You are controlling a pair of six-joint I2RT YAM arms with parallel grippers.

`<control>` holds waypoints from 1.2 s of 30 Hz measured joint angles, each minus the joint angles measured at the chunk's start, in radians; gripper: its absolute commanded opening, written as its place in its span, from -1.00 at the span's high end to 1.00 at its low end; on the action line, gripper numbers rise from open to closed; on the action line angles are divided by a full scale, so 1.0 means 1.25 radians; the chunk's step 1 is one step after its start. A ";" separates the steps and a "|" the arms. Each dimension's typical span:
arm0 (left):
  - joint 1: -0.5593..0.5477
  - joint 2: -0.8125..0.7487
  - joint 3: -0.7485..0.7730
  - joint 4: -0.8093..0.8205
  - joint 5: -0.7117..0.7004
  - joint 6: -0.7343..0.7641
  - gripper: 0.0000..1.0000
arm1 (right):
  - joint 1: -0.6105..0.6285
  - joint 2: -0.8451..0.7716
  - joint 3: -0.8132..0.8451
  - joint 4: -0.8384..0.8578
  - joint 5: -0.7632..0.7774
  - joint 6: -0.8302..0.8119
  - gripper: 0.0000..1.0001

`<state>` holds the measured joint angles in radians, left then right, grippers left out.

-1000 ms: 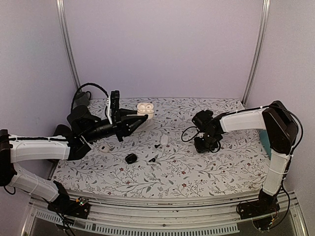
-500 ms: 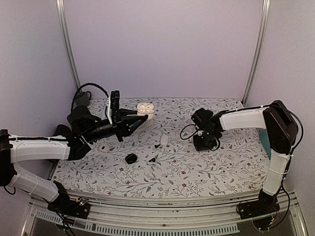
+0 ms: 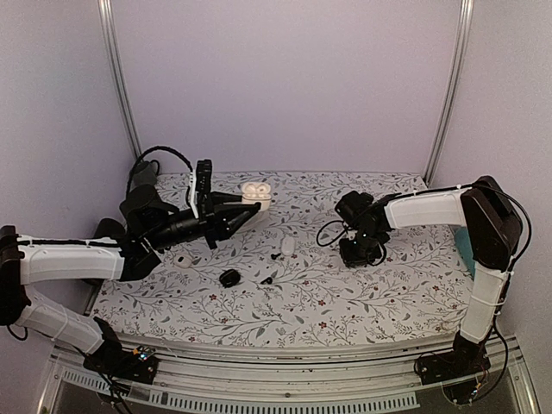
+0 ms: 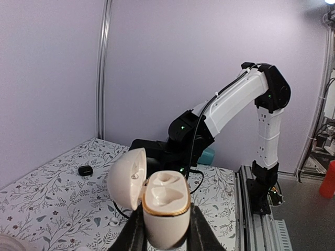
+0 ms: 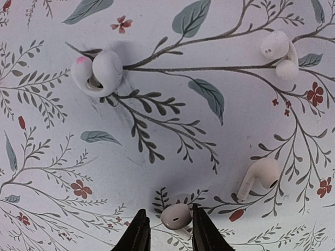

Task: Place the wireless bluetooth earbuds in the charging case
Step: Pick up the left earbud from the center of the board.

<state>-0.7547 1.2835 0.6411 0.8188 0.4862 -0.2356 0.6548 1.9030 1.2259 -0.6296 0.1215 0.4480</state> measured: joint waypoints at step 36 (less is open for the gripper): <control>0.000 0.000 0.002 -0.016 0.000 -0.004 1.00 | 0.029 -0.014 0.000 -0.028 0.006 0.030 0.50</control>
<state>-0.7547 1.2835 0.6441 0.7986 0.4862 -0.2401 0.6914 1.8858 1.2259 -0.6643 0.1295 0.4850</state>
